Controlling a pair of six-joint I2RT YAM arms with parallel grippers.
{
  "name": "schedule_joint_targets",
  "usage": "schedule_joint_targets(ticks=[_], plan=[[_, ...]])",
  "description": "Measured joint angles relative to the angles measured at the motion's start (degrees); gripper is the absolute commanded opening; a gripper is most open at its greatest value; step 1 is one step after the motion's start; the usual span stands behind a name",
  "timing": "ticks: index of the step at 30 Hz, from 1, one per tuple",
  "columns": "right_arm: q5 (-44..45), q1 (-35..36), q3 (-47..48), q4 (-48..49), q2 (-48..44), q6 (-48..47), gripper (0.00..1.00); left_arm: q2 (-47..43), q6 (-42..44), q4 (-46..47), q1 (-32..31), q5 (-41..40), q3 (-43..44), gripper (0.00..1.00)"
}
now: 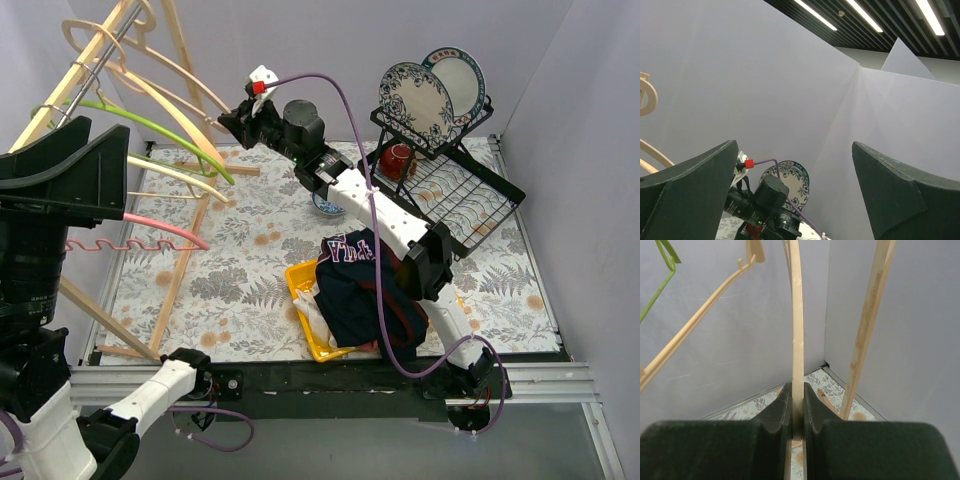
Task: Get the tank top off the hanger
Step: Place the hanger at the clothesline.
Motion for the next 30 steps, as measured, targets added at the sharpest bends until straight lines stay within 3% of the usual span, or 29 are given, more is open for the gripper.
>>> schedule_joint_targets(ticks=[7, 30], plan=[[0.1, 0.0, 0.0, 0.0, 0.0, -0.7, 0.01, 0.0, 0.3, 0.6, 0.0, 0.0, -1.3, 0.98], [-0.3, 2.0, -0.3, -0.7, -0.3, -9.4, 0.01, 0.4, 1.9, 1.2, 0.0, -1.7, -1.6, 0.98]])
